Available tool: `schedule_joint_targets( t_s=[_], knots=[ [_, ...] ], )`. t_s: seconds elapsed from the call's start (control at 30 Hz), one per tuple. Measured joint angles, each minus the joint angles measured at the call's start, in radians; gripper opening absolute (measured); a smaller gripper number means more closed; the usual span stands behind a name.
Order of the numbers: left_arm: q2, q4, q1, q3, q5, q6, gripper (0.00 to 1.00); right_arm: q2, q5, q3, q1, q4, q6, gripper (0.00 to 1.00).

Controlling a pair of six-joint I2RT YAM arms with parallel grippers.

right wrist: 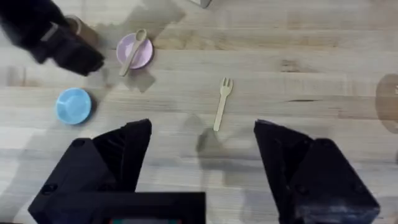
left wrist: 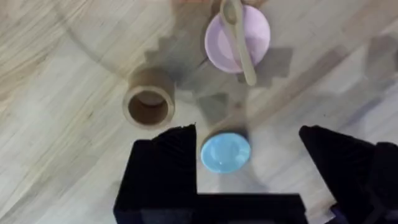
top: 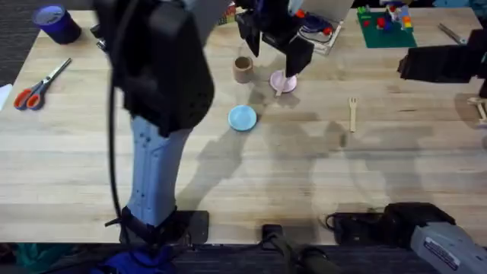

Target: Pick up a utensil and set it on the pink plate, then put the other utensil in the container.

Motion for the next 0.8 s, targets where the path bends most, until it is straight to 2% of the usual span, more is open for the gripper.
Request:
schedule_joint_targets(
  t_s=[0.2, 0.47, 0.8],
  knots=[
    [-0.164, 0.033, -0.004, -0.169, -0.009, 0.002, 0.996, 0.0, 0.0, 0.0, 0.0, -0.013, 0.0, 0.996],
    [-0.41, 0.134, 0.008, -0.505, -0.05, -0.004, 0.996, 0.0, 0.0, 0.0, 0.0, -0.014, 0.0, 0.996],
    [-0.796, 0.201, 0.092, -0.791, -0.049, -0.048, 0.995, 0.0, 0.0, 0.0, 0.0, -0.014, 0.0, 0.995]
  ],
)
